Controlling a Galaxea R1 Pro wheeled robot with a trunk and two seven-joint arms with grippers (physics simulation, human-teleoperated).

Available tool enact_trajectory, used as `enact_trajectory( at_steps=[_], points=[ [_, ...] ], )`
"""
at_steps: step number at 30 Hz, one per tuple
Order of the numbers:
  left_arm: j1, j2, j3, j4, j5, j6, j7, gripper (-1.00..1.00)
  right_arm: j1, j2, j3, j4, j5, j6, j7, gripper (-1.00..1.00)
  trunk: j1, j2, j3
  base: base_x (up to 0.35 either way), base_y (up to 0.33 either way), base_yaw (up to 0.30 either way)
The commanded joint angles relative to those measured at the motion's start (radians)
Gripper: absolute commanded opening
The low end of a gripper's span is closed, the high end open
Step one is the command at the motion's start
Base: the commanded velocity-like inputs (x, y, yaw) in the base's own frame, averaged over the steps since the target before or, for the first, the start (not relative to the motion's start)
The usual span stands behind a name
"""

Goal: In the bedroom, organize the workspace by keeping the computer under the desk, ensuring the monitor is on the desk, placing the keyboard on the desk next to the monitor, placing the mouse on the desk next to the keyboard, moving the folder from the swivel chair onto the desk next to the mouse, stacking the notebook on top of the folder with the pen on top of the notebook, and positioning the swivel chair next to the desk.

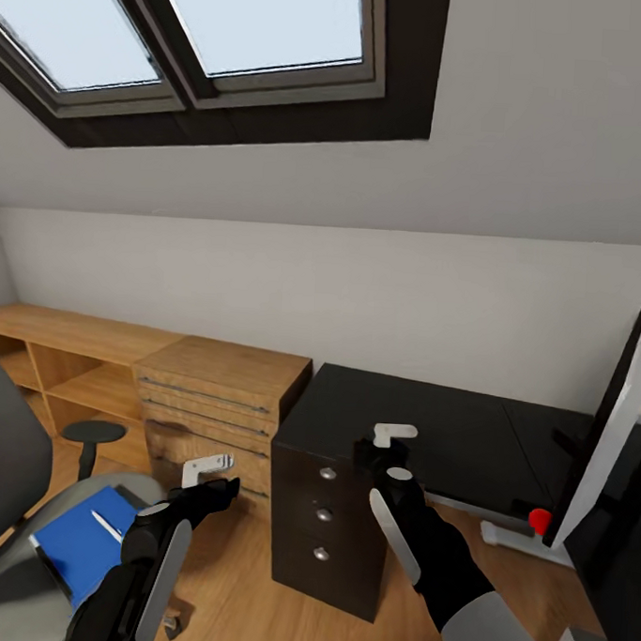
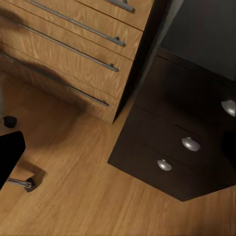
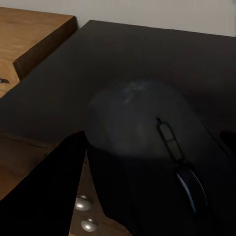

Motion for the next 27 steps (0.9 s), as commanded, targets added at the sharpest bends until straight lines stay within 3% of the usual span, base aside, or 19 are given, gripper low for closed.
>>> enact_trajectory(
  at_steps=[1,4,11,15,20,24,27],
  points=[
    [-0.001,-0.001,0.001,-0.001,0.011,0.004,0.007,1.0,-0.001,-0.002,0.002,-0.001,-0.01,0.002,-0.008,-1.0,0.001,-0.001,-0.001,0.326,0.0,0.0],
    [-0.001,-0.001,0.001,-0.001,0.011,0.004,0.007,1.0,-0.001,-0.001,0.003,0.0,-0.009,0.002,-0.008,-1.0,0.001,-0.001,-0.001,0.326,0.0,0.0],
    [-0.001,-0.001,0.001,-0.001,0.012,0.004,0.005,1.0,-0.001,0.001,0.018,0.035,-0.007,-0.012,-0.008,-1.0,0.001,-0.001,-0.001,0.326,0.0,0.242],
    [-0.001,-0.001,0.001,-0.001,0.012,0.004,0.003,1.0,-0.001,0.001,0.072,0.105,-0.005,-0.116,-0.006,-1.0,0.001,-0.001,-0.001,0.309,0.0,0.16],
    [-0.001,-0.001,0.001,-0.001,0.011,0.004,0.002,1.0,-0.001,0.0,0.125,0.129,-0.004,-0.17,-0.002,-1.0,0.001,-0.001,-0.001,0.119,0.0,0.031],
    [-0.001,-0.001,0.0,-0.001,0.011,0.004,0.003,1.0,-0.001,-0.002,0.139,0.151,-0.004,-0.183,0.006,-1.0,0.001,-0.001,-0.001,0.017,0.0,0.004],
    [-0.001,-0.001,-0.001,-0.001,0.011,0.004,0.003,1.0,-0.003,-0.001,0.14,0.238,-0.003,-0.206,0.046,-1.0,0.001,-0.001,-0.001,0.003,0.0,0.001]
  ],
)
